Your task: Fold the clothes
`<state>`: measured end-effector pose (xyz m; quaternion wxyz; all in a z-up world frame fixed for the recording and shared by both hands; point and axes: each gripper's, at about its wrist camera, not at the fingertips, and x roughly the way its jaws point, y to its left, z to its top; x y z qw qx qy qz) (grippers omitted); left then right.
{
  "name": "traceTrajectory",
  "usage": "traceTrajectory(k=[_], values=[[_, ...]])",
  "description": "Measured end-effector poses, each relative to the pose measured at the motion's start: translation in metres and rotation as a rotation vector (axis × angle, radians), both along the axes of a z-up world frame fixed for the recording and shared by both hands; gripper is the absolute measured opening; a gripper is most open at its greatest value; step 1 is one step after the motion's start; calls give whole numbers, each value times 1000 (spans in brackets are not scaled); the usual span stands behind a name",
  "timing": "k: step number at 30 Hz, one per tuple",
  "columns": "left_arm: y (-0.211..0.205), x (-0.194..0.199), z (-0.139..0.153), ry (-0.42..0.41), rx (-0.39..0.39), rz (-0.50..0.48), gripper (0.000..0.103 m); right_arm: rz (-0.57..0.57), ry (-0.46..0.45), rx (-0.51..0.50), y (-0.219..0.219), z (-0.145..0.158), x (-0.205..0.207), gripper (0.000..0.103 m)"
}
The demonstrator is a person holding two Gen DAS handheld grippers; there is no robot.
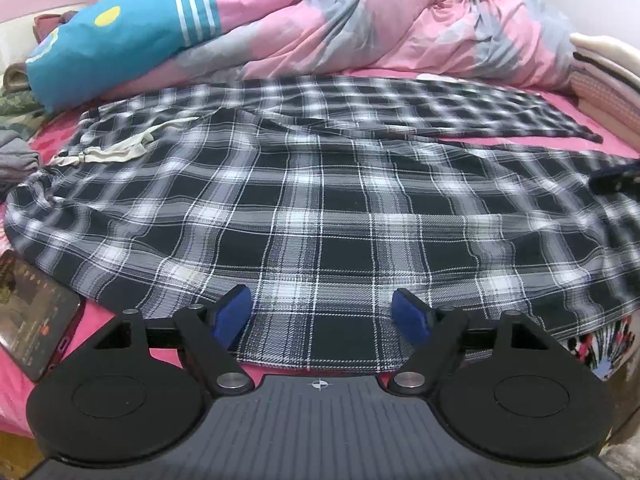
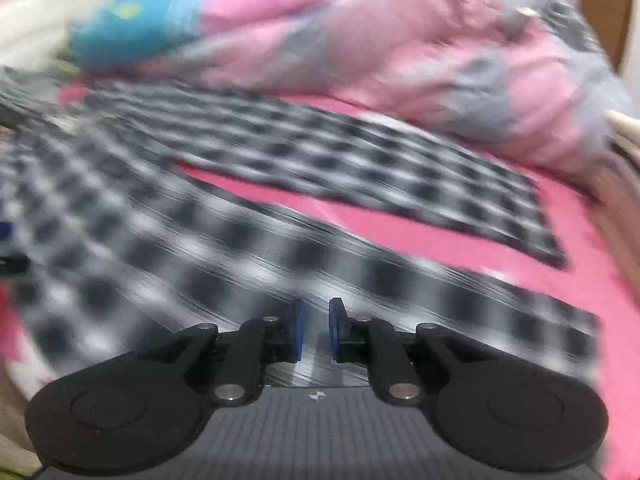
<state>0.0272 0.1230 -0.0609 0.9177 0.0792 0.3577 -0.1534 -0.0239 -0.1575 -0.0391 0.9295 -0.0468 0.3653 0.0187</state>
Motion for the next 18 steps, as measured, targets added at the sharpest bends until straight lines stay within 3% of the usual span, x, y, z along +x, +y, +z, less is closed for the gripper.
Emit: traceTrajectory(k=[3,5,7,9,10,14,18], values=[[0,-1,-1,-1,10,3,79,116,33,-32,24,-16,-4,13],[1,-2,-1,-2,14,4,79,53,55,-68,9,-26,-14,13],[3,-3,-1,1,19,1,79,-81,60,20,-24,-19,-22,12],[4,-4,-1,3,22,-2,79,-186,44,-21,-38,-11,-29,14],[4,-4,-1,4,24,-2,79,-178,25,-36,-35,-8,-30,14],[3,-4,2,10,37,13,79,61,-38,108,8,-3,-29,13],[4,-6,3,11,40,21,79,200,48,48,42,-25,-43,14]])
